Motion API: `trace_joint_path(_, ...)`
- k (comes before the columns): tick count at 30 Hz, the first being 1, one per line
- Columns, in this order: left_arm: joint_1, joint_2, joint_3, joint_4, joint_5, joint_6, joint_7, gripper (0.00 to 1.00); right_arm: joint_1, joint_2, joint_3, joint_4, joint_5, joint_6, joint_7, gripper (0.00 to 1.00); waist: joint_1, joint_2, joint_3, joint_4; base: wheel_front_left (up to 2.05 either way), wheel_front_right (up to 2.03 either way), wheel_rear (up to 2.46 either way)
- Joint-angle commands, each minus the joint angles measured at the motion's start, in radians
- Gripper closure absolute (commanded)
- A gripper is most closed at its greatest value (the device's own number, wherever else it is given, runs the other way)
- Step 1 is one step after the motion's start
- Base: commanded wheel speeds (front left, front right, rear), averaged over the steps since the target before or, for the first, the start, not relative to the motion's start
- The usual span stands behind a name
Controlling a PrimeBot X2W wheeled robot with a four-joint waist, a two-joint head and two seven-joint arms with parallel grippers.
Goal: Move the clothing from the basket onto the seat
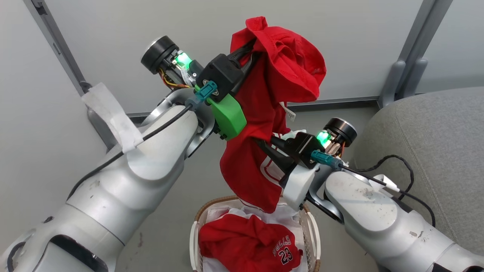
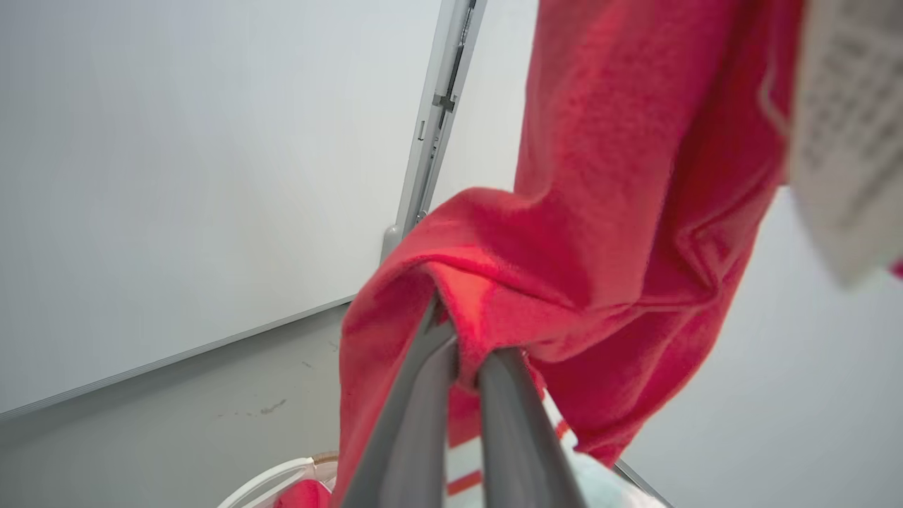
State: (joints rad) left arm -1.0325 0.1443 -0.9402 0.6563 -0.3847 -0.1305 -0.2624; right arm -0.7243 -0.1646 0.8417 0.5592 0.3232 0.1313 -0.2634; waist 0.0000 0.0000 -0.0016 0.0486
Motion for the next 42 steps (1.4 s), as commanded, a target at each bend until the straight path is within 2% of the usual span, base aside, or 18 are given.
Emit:
trace_joint_path(1,0.025,0.0,0.008,0.007,-0.018,0.002,-0.003,1.0,0.017,-0.003,-0.02,-0.012,-0.012,-0.001,-0.002,1.0,0.0,0.0,0.003,-0.002,0.0,0.0,0.0)
trace_joint_path(2,0.033,-0.001,0.014,0.009,-0.023,0.002,-0.004,0.91,0.023,-0.002,-0.036,-0.02,-0.02,-0.001,-0.002,1.0,0.0,0.0,0.005,-0.003,0.0,0.0,0.0)
trace_joint_path(3,0.04,-0.003,0.02,0.008,-0.026,0.002,-0.004,0.65,0.027,-0.002,-0.05,-0.027,-0.026,-0.001,-0.002,1.0,0.0,0.0,0.006,-0.003,0.0,0.0,0.0)
trace_joint_path(4,0.054,-0.004,0.026,0.005,-0.032,0.003,-0.004,0.47,0.031,-0.003,-0.068,-0.035,-0.036,-0.001,-0.002,1.0,0.0,0.0,0.008,-0.004,0.0,0.0,0.0)
trace_joint_path(5,0.067,-0.005,0.031,0.003,-0.037,0.004,-0.004,0.14,0.035,-0.003,-0.084,-0.042,-0.042,-0.001,-0.002,1.0,0.0,0.0,0.009,-0.004,0.0,0.0,0.0)
trace_joint_path(6,0.08,-0.005,0.042,0.001,-0.044,0.006,-0.004,0.0,0.042,-0.002,-0.105,-0.051,-0.049,-0.001,-0.002,1.0,0.0,0.0,0.011,-0.004,0.0,0.0,0.0)
trace_joint_path(14,0.234,0.001,0.132,-0.063,-0.056,0.04,-0.002,0.0,0.097,0.007,-0.255,-0.103,-0.115,-0.001,-0.002,1.0,0.0,0.0,0.024,-0.004,0.0,0.0,0.0)
trace_joint_path(18,0.358,-0.017,0.202,-0.12,-0.048,0.058,-0.002,0.0,0.129,0.011,-0.327,-0.123,-0.142,-0.001,-0.002,1.0,0.0,0.0,0.03,-0.002,0.0,0.0,0.0)
trace_joint_path(29,0.602,-0.062,0.323,-0.146,0.017,0.035,-0.002,0.0,0.207,0.022,-0.465,-0.189,-0.198,-0.001,-0.002,1.0,0.0,0.0,0.062,-0.016,0.0,0.0,0.0)
trace_joint_path(37,0.671,-0.081,0.386,-0.162,0.071,0.017,-0.002,0.0,0.223,0.026,-0.511,-0.218,-0.216,-0.001,-0.002,1.0,0.0,0.0,0.079,-0.036,0.0,0.0,0.0)
trace_joint_path(42,0.688,-0.087,0.406,-0.189,0.096,0.01,-0.002,0.0,0.215,0.024,-0.541,-0.241,-0.23,-0.001,-0.002,1.0,0.0,0.0,0.09,-0.077,0.0,0.0,0.0)
